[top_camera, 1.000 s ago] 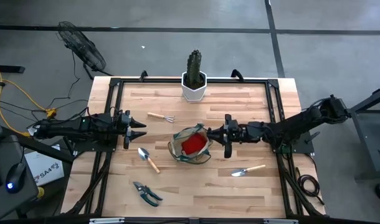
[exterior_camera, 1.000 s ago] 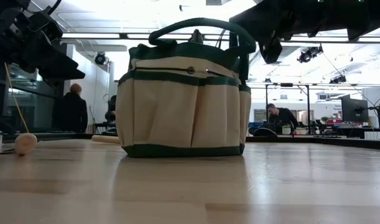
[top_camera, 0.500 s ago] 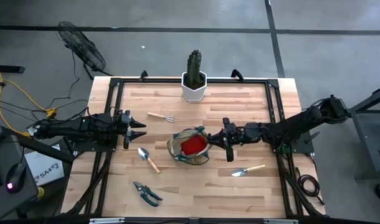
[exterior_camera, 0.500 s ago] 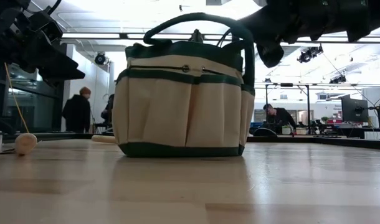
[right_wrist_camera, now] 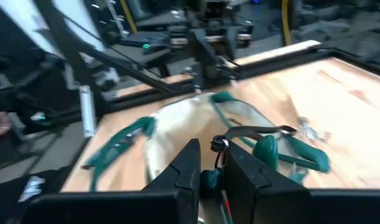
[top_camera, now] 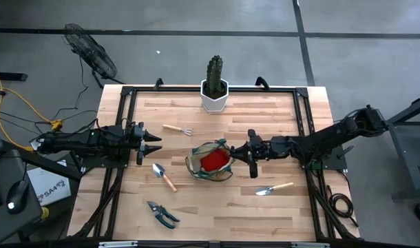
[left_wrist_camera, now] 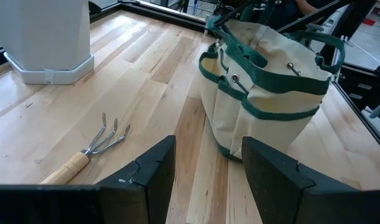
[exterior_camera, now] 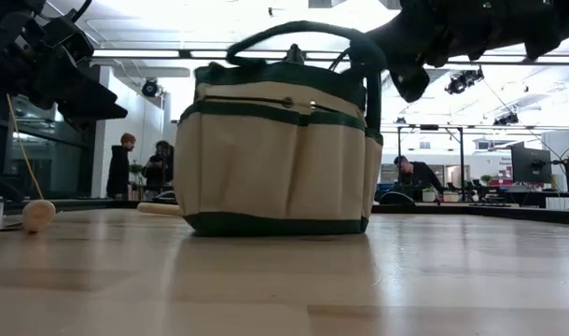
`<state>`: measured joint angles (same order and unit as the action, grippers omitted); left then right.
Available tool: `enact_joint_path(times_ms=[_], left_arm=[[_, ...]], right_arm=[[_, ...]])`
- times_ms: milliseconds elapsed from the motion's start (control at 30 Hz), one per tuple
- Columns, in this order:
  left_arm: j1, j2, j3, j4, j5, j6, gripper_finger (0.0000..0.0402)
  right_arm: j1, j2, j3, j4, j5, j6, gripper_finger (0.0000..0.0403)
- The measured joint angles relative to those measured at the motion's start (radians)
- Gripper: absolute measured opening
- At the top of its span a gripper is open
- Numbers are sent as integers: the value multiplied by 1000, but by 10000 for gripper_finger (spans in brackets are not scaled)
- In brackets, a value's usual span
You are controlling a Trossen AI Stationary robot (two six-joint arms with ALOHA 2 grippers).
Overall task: Pick & Place Garden tools in Gardening bag
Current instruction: Adjust the green shears in the brown gardening bag
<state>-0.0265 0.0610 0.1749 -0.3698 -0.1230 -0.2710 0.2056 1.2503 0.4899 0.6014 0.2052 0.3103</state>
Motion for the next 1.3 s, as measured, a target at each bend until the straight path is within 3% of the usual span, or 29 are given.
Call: enact_joint_path(times_ms=[200, 367, 667, 1300], left_arm=[[0, 0, 0, 0, 0, 0, 180], [0, 0, 0, 0, -1, 0, 180], [0, 0, 0, 0, -1, -4, 180], [0, 0, 0, 0, -1, -24, 180]], right_arm=[[44, -59, 86, -274, 113, 0, 37], [63, -65, 156, -425, 134, 10, 36], [63, -65, 189, -558, 174, 77, 36], [60, -65, 348, -862, 218, 57, 35]])
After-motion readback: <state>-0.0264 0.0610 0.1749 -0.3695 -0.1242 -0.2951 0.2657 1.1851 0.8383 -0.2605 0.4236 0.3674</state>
